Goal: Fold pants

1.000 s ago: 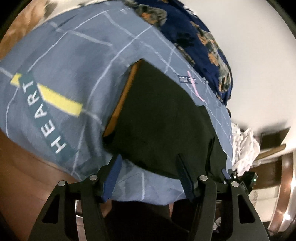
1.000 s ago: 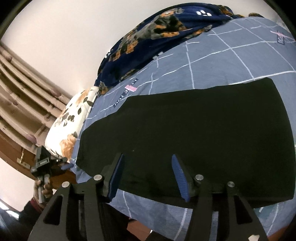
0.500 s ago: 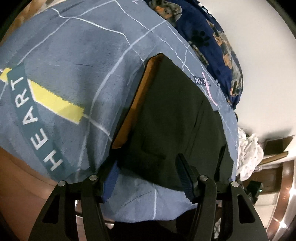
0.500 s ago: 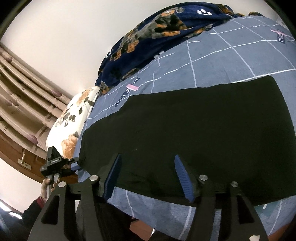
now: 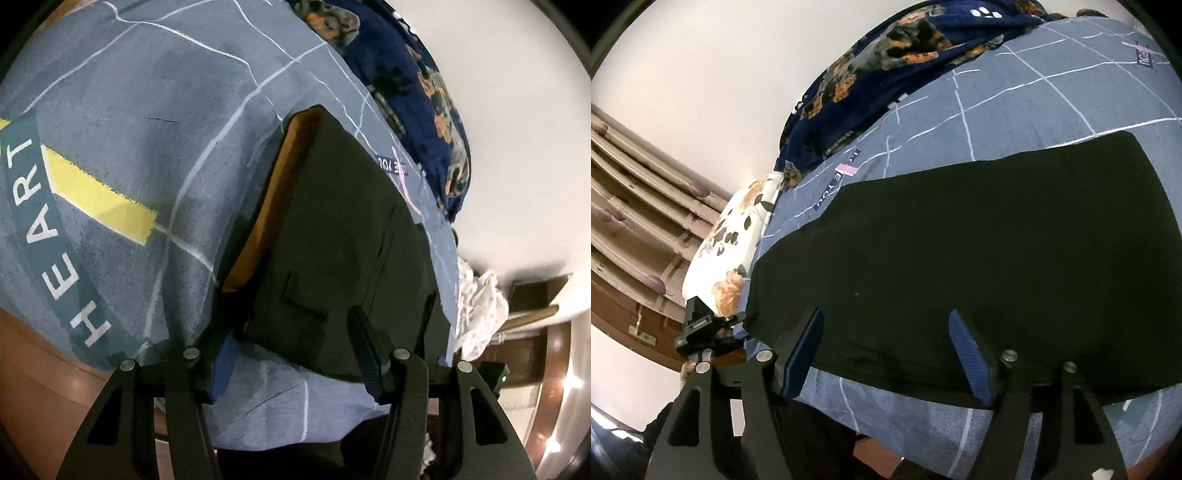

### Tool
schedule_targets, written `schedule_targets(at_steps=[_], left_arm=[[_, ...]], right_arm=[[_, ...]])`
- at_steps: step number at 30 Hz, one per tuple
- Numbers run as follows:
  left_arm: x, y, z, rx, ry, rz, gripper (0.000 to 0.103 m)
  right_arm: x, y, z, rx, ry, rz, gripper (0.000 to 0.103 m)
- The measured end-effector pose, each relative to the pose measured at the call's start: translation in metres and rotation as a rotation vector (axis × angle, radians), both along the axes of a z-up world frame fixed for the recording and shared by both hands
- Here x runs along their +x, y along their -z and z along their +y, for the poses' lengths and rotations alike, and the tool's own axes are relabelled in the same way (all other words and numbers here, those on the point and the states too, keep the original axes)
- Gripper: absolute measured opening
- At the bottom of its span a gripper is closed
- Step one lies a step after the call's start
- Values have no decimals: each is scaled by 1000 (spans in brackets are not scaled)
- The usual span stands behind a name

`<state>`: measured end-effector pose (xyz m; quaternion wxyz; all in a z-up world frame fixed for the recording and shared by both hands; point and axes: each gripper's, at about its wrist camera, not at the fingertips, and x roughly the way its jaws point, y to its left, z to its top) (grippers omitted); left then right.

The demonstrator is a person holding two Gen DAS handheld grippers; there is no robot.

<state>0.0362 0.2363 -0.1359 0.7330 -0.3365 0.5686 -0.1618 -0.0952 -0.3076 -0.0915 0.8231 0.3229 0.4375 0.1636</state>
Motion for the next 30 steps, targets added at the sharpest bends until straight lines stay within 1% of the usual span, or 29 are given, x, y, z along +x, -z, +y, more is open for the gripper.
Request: schedule_targets(at_steps=[4, 5, 7, 8, 9, 10, 12, 15, 16, 18, 19, 20, 21, 22, 23, 24, 25, 26, 27, 29, 30], left_arm=[[7, -4, -13, 53, 41, -15, 56], [7, -5, -15, 51, 44, -23, 56], [4, -9, -15, 28, 50, -67, 56], [4, -12, -15, 29, 53, -89, 53], [4, -13, -16, 57, 56, -103, 38], [4, -12, -16, 83, 64, -106, 37], [3, -8, -13, 67, 61, -99, 37], [5, -7, -14, 77, 71, -91, 37], [6, -6, -14, 81, 73, -85, 38], [9, 0, -14, 68, 61, -43, 50], [10, 1, -12, 33, 45, -44, 55], [9, 1, -9, -6, 35, -40, 67], [11, 1, -10, -29, 27, -36, 72], [12, 2, -10, -37, 15, -33, 72], [13, 1, -12, -26, 15, -38, 71], [14, -1, -15, -2, 27, -45, 68], [15, -4, -21, 50, 48, -51, 62], [16, -6, -27, 120, 72, -55, 45], [16, -7, -30, 149, 86, -54, 37], [13, -10, -29, 148, 83, -60, 33], [12, -14, -31, 168, 92, -75, 31]], right_arm=[[0, 1, 1, 2, -2, 5, 71], [0, 1, 1, 3, -4, 7, 71], [0, 0, 3, -1, -7, 8, 71], [-1, 0, 3, -5, -9, 5, 71], [-1, 0, 4, -7, -9, 4, 71], [-1, 0, 3, -9, -8, 4, 71], [0, 3, 3, -2, -5, 10, 71], [1, 5, 3, -4, -8, 16, 71], [1, 5, 4, -6, -11, 17, 71], [2, 5, 4, -5, -15, 17, 71], [2, 5, 5, -6, -16, 17, 72], [2, 4, 5, -7, -17, 17, 72], [2, 5, 6, -8, -19, 17, 72], [2, 5, 6, -8, -19, 17, 72], [3, 5, 5, -8, -20, 19, 72], [3, 6, 5, -8, -19, 20, 72], [3, 6, 5, -6, -18, 20, 72], [3, 6, 4, -4, -16, 21, 72], [4, 7, 4, -3, -15, 22, 72], [4, 7, 3, 0, -12, 21, 73], [3, 7, 3, -1, -11, 20, 73]])
